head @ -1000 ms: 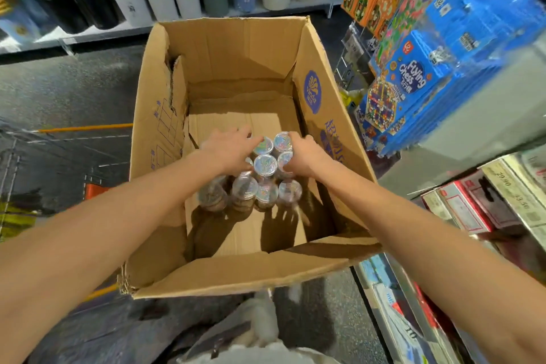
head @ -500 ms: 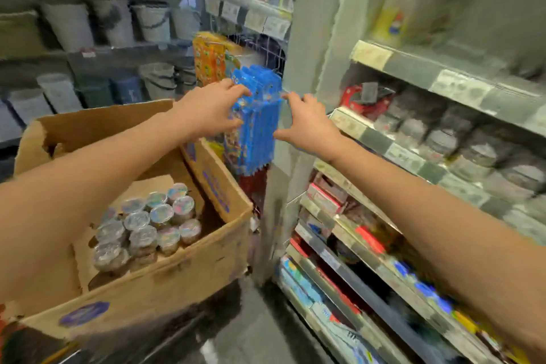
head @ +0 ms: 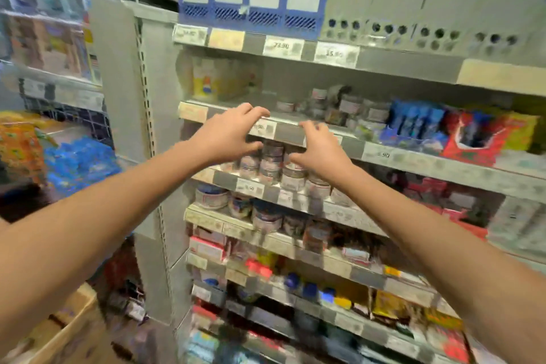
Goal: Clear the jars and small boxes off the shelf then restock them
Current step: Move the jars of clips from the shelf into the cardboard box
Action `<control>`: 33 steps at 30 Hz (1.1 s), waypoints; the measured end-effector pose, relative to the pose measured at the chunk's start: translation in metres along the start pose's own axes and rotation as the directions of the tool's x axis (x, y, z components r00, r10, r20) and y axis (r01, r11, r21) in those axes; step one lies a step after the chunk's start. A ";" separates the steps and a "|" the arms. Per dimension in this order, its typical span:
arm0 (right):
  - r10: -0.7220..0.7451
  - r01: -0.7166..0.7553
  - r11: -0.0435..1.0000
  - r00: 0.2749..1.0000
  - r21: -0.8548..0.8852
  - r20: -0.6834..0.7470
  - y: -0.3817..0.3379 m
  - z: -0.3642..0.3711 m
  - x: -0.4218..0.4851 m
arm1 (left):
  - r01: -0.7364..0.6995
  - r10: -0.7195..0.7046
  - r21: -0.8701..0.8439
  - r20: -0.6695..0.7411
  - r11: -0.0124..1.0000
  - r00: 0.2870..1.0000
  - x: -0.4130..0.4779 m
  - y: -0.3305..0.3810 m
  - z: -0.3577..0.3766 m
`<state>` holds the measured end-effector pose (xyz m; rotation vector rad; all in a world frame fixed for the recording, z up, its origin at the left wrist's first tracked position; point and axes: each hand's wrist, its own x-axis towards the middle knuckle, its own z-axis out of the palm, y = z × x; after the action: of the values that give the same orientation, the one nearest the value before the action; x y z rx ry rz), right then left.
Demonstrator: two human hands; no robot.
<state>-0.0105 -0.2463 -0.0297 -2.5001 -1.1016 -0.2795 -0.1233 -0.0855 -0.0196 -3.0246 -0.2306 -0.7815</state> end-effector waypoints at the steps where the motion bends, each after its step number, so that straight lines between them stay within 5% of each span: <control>1: 0.006 -0.006 1.000 1.000 -0.005 -0.020 0.008 -0.005 0.003 | -0.010 0.010 -0.018 -0.007 1.000 1.000 0.011 0.004 0.005; 11: -0.070 0.056 0.994 0.986 -0.090 -0.152 0.038 -0.021 0.064 | -0.077 0.073 -0.053 -0.083 0.996 0.994 0.111 -0.006 0.036; 19: 0.034 -0.050 0.976 0.997 -0.210 -0.076 0.046 -0.023 0.137 | 0.045 -0.055 0.076 0.130 0.996 0.990 0.191 -0.041 0.058; 23: -0.119 0.078 0.934 0.988 -0.348 -0.097 0.046 -0.017 0.163 | -0.095 0.103 -0.069 0.129 0.993 0.986 0.222 -0.058 0.080; 33: -0.104 0.018 0.779 0.989 -0.627 -0.101 0.065 0.001 0.212 | -0.153 0.172 -0.110 0.183 0.982 0.968 0.258 -0.064 0.102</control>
<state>0.1801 -0.1451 0.0227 -2.9503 -1.1767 -0.9609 0.1398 0.0185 0.0136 -3.1571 0.0565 -0.5037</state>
